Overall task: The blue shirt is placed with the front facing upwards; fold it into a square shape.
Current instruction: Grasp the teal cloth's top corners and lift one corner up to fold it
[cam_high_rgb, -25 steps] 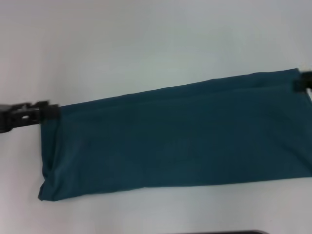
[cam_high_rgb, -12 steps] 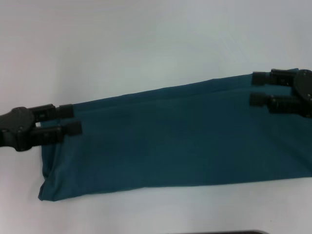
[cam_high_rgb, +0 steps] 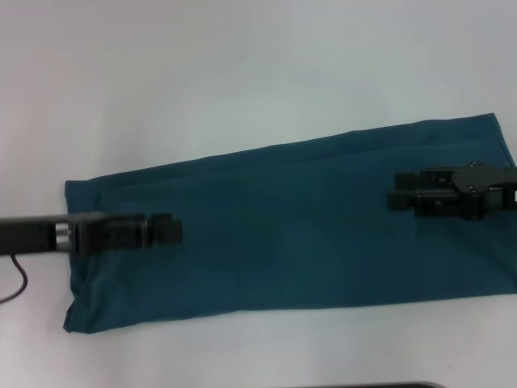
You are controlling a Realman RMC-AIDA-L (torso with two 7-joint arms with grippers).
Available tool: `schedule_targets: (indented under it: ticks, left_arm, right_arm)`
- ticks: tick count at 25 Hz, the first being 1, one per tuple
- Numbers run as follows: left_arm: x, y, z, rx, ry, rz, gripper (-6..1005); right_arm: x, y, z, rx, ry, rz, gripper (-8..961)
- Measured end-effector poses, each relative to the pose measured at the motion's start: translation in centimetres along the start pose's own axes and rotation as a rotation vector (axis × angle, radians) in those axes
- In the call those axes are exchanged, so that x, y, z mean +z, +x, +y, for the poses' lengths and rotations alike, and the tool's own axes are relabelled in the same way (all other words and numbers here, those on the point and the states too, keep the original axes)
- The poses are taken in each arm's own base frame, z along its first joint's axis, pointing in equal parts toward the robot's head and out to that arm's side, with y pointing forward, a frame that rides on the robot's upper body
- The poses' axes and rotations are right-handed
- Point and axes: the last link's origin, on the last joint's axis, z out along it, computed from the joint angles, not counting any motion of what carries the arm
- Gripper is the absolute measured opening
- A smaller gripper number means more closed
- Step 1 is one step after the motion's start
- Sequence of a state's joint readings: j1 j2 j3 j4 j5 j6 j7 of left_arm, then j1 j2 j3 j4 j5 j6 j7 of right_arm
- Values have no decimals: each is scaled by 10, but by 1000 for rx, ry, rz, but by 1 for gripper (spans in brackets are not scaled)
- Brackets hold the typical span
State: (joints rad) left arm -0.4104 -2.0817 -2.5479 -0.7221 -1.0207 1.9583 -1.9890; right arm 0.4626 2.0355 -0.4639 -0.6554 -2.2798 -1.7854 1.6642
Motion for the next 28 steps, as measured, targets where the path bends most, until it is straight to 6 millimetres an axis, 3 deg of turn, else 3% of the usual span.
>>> schedule_targets:
  ticks: [4, 12, 21, 28]
  left_arm:
    - [3, 14, -4, -168, 21, 8, 765]
    - [12, 33, -12, -246, 70, 26, 764]
    - [-16, 17, -25, -283, 174, 20, 764]
    - [-7, 2, -33, -322, 228, -65, 764]
  right_arm:
    - [-10, -5, -2, -39, 7, 26, 676]
    - [-14, -26, -6, -15, 35, -87, 677]
    - [-19, -52, -13, 169, 100, -51, 676]
    - [-15, -56, -14, 225, 116, -7, 675]
